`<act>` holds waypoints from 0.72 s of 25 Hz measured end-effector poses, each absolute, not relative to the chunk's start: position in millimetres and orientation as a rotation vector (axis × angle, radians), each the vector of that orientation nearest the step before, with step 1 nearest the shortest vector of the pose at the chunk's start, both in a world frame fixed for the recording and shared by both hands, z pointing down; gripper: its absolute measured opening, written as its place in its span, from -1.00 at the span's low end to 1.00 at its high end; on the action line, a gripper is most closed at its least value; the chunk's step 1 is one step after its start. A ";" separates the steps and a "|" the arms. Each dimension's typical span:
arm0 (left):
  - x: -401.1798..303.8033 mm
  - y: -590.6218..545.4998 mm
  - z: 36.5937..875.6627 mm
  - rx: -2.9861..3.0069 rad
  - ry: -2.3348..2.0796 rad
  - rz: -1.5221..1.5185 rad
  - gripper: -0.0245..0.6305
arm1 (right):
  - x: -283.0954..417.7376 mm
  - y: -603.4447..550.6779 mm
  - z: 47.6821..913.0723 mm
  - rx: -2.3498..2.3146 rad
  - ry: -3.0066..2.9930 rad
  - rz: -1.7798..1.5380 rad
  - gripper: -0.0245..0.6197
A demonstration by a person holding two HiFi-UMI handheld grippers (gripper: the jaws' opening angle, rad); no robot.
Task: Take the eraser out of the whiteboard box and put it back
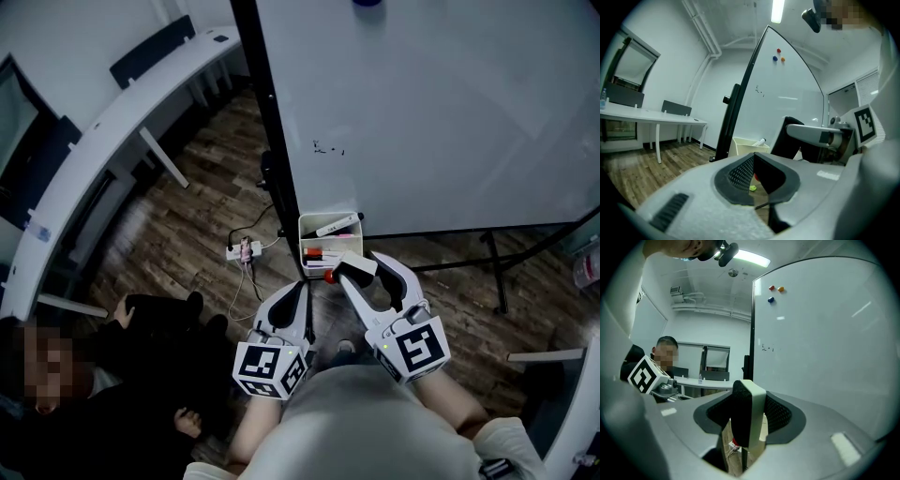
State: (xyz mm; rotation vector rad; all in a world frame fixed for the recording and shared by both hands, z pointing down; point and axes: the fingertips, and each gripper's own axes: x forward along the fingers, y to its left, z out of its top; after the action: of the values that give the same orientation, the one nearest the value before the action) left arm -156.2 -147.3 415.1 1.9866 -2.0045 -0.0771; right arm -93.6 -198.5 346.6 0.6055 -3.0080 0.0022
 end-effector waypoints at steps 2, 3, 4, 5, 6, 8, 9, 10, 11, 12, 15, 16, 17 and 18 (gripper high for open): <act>-158.7 -151.4 415.5 1.976 -2.013 -0.079 -0.91 | -98.0 -203.7 346.7 0.585 -3.015 0.002 -0.29; -159.8 -153.4 415.8 1.972 -2.016 -0.078 -0.91 | -99.6 -206.6 347.2 0.578 -3.014 0.002 -0.29; -160.6 -155.5 416.2 1.968 -2.019 -0.077 -0.91 | -100.7 -209.9 348.2 0.576 -3.010 0.003 -0.29; -161.5 -157.5 416.7 1.964 -2.021 -0.075 -0.91 | -101.8 -213.4 349.2 0.574 -3.005 0.005 -0.29; -162.3 -159.5 417.1 1.959 -2.024 -0.075 -0.91 | -103.1 -216.6 349.7 0.571 -3.005 0.009 -0.29; -163.9 -163.1 417.5 1.952 -2.029 -0.078 -0.91 | -106.8 -221.7 349.5 0.556 -3.013 0.017 -0.29; -164.6 -164.7 417.5 1.948 -2.033 -0.081 -0.91 | -108.3 -224.2 349.8 0.549 -3.015 0.020 -0.29; -165.4 -166.5 417.4 1.945 -2.036 -0.083 -0.91 | -109.7 -226.8 350.5 0.543 -3.016 0.021 -0.29; -166.3 -168.4 417.3 1.942 -2.040 -0.086 -0.91 | -111.3 -229.2 351.4 0.535 -3.018 0.023 -0.29; -167.2 -170.0 417.2 1.938 -2.043 -0.087 -0.91 | -112.9 -231.0 352.6 0.524 -3.019 0.026 -0.30; -169.8 -173.8 417.0 1.927 -2.055 -0.090 -0.91 | -118.2 -236.4 353.8 0.502 -3.022 0.025 -0.30; -170.7 -174.7 416.9 1.923 -2.060 -0.091 -0.91 | -120.0 -238.3 353.6 0.497 -3.030 0.017 -0.30; -171.6 -175.4 417.0 1.919 -2.064 -0.091 -0.91 | -121.6 -239.8 353.9 0.491 -3.035 0.011 -0.30; -172.5 -176.0 417.1 1.915 -2.068 -0.091 -0.91 | -123.5 -240.6 353.8 0.480 -3.045 0.002 -0.30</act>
State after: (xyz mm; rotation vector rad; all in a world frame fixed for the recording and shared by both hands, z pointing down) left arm -172.5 -176.0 417.1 1.9151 -2.0675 -0.0908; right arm -123.5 -240.6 353.8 0.4805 -3.0451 0.0022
